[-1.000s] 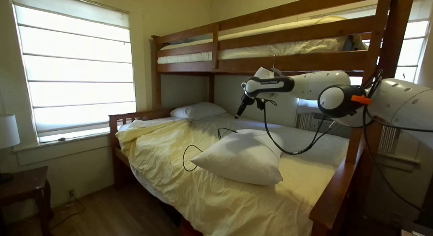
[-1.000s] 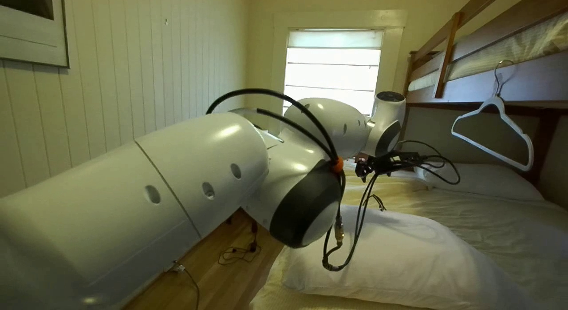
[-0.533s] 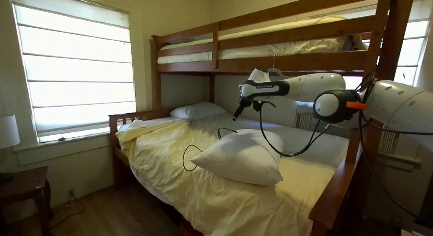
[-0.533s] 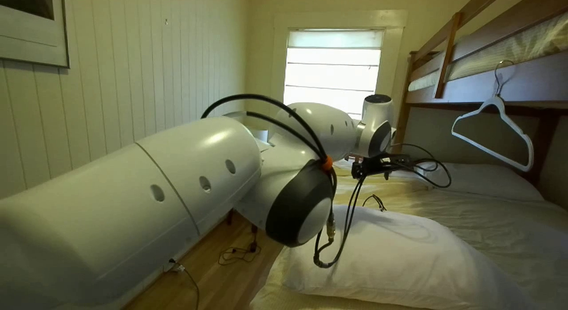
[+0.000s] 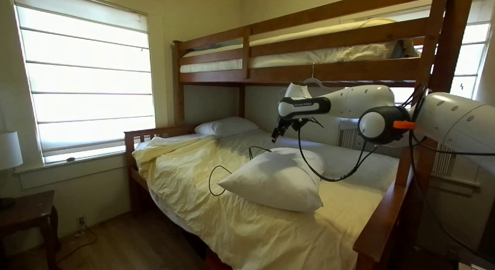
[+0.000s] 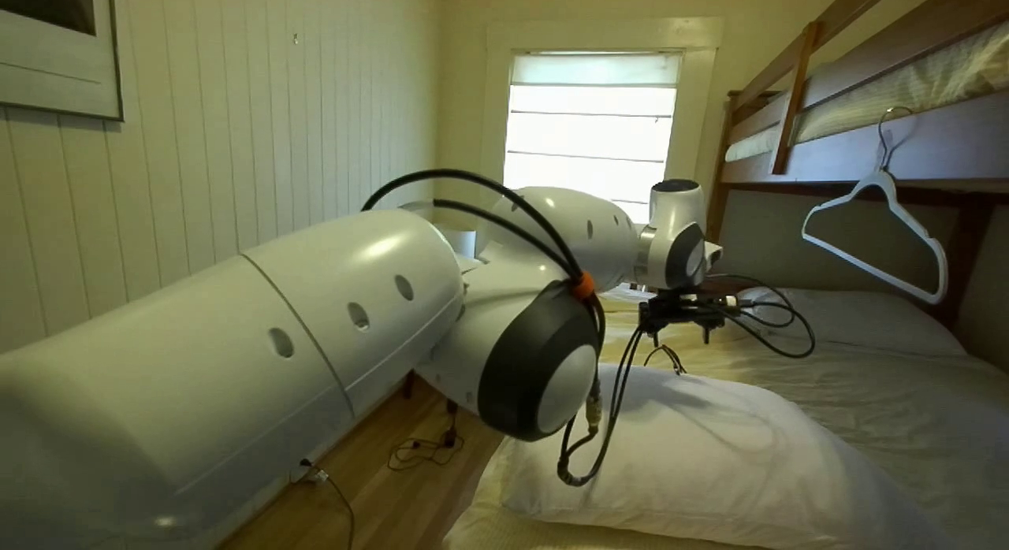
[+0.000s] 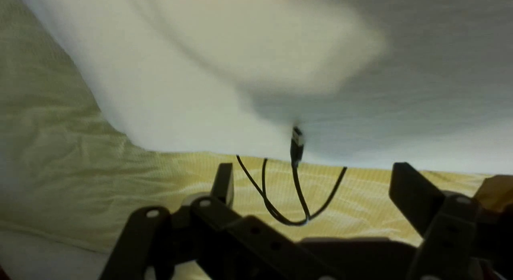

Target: Pick up the black cable from the pillow then set it back down on the pillow.

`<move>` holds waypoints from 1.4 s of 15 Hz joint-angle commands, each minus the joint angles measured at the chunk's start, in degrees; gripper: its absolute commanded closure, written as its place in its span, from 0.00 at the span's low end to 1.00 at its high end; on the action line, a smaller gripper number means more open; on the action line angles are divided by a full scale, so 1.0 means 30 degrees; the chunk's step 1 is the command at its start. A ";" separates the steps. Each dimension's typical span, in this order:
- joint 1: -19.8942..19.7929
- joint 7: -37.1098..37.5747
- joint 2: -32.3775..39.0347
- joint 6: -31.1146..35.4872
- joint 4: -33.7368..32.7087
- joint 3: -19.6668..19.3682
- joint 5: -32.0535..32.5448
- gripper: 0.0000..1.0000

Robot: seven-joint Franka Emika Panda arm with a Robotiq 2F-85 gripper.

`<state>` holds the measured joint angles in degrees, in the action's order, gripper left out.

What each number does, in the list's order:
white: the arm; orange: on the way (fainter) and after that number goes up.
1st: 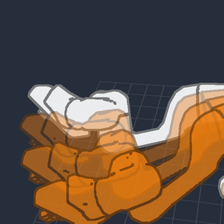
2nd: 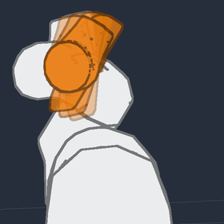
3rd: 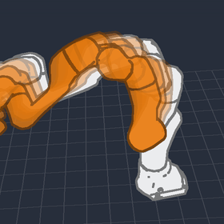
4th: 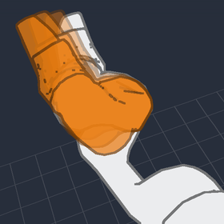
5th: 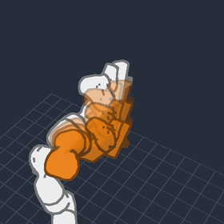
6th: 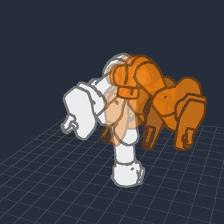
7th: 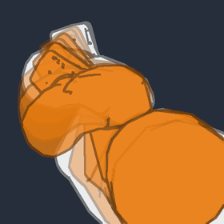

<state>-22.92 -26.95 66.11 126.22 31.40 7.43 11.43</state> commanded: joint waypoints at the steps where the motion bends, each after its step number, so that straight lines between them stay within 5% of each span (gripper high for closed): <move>1: 0.0239 0.1990 0.0265 -0.1860 -0.0033 -0.1049 0.0338 0.00; 4: 0.0012 0.2628 0.0995 -0.2034 -0.0407 -0.0803 -0.0253 0.00; 11: -0.0498 0.3515 0.1924 0.2366 -0.0946 0.0344 -0.1581 0.00; 12: -0.0544 0.3273 0.1331 0.0949 -0.0440 0.0187 -0.1405 0.00; 15: -0.0487 0.3272 0.1339 0.1533 -0.0101 0.0005 -0.1114 0.00; 21: -0.0054 0.5944 0.2755 0.7681 -0.0730 0.0114 -0.1451 0.00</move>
<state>-23.87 -12.69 71.81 144.23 31.15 7.60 7.98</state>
